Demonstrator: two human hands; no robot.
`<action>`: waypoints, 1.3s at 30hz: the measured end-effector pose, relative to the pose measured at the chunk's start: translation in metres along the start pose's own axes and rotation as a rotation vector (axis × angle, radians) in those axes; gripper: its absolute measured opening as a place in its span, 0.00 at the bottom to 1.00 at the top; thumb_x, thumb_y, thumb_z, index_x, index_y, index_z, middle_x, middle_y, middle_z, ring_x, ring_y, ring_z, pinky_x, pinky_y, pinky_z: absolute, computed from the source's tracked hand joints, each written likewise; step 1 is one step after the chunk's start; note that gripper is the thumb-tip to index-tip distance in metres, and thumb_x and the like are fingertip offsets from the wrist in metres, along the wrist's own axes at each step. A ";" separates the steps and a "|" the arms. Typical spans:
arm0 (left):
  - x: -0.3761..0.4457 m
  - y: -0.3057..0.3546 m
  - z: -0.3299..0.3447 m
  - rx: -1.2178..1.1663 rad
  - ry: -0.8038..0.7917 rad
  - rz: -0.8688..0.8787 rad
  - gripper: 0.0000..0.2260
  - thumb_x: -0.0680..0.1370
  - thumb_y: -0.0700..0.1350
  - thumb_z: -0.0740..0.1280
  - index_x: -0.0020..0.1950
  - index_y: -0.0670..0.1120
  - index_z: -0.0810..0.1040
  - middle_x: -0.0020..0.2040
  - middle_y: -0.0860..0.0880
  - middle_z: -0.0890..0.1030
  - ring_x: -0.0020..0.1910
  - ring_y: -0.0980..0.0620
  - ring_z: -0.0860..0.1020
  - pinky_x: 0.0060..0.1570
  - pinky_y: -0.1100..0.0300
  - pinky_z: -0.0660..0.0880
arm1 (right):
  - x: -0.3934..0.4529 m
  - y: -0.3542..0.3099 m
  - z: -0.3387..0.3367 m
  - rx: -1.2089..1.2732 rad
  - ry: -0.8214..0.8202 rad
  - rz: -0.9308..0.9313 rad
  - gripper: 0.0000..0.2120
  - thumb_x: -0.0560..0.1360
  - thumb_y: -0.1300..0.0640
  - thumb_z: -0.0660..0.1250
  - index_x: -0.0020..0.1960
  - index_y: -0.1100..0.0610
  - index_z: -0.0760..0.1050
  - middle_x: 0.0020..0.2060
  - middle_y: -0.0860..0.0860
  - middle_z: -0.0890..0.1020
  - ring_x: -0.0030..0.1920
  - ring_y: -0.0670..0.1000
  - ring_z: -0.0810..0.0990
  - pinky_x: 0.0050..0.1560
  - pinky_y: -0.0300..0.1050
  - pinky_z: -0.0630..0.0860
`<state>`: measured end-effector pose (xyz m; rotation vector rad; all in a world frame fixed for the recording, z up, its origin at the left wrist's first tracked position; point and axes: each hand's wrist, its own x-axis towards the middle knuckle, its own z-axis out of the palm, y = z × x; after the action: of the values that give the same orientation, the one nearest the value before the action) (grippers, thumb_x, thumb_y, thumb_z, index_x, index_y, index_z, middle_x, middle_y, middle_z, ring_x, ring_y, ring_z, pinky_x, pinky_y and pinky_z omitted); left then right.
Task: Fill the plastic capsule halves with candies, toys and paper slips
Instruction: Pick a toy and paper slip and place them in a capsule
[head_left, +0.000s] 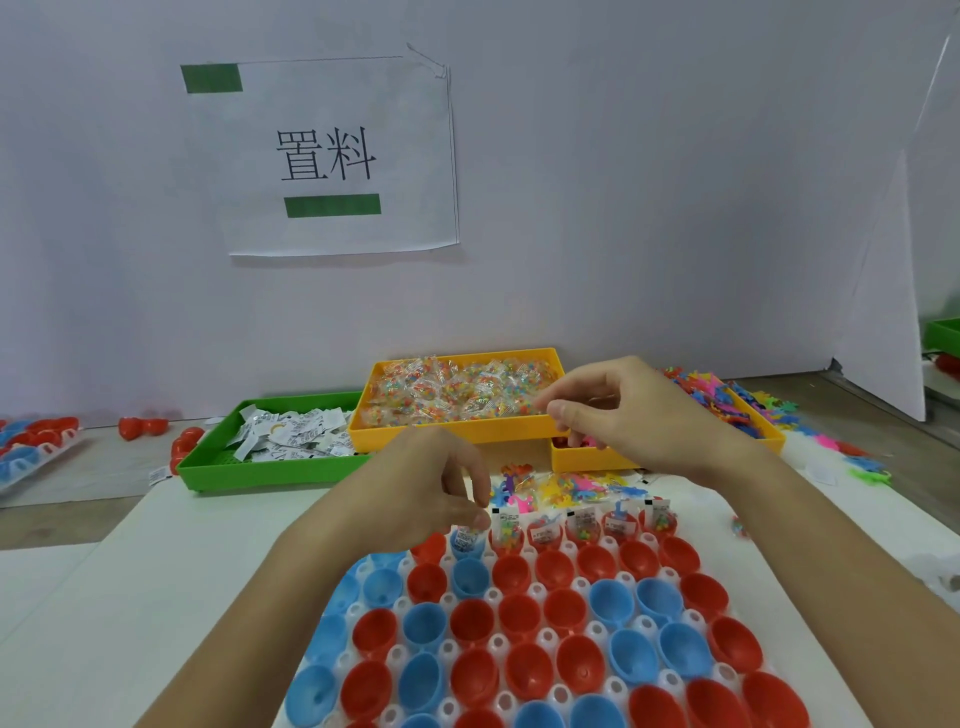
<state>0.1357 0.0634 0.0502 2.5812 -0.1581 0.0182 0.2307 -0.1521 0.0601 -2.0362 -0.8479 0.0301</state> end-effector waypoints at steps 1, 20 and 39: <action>0.001 -0.001 0.002 0.009 -0.006 -0.005 0.05 0.72 0.43 0.78 0.40 0.49 0.83 0.34 0.51 0.84 0.29 0.58 0.79 0.31 0.64 0.74 | 0.000 0.000 0.000 -0.013 0.000 0.002 0.06 0.80 0.55 0.67 0.52 0.48 0.84 0.41 0.47 0.85 0.39 0.45 0.84 0.38 0.34 0.75; 0.003 -0.008 0.010 0.040 -0.011 -0.034 0.04 0.70 0.39 0.78 0.38 0.46 0.85 0.35 0.51 0.85 0.34 0.57 0.82 0.37 0.61 0.80 | -0.001 0.012 -0.015 -0.051 0.020 0.017 0.07 0.80 0.55 0.68 0.49 0.45 0.83 0.39 0.42 0.85 0.39 0.45 0.84 0.45 0.38 0.78; -0.001 -0.012 -0.003 0.124 0.031 0.000 0.05 0.74 0.51 0.75 0.43 0.56 0.80 0.38 0.56 0.82 0.36 0.60 0.79 0.38 0.66 0.76 | -0.001 0.061 -0.034 -0.543 -0.166 0.337 0.04 0.76 0.56 0.72 0.45 0.49 0.85 0.37 0.41 0.83 0.37 0.38 0.79 0.35 0.31 0.70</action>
<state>0.1361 0.0752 0.0469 2.7034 -0.1504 0.0699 0.2747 -0.1992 0.0339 -2.7045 -0.6455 0.1744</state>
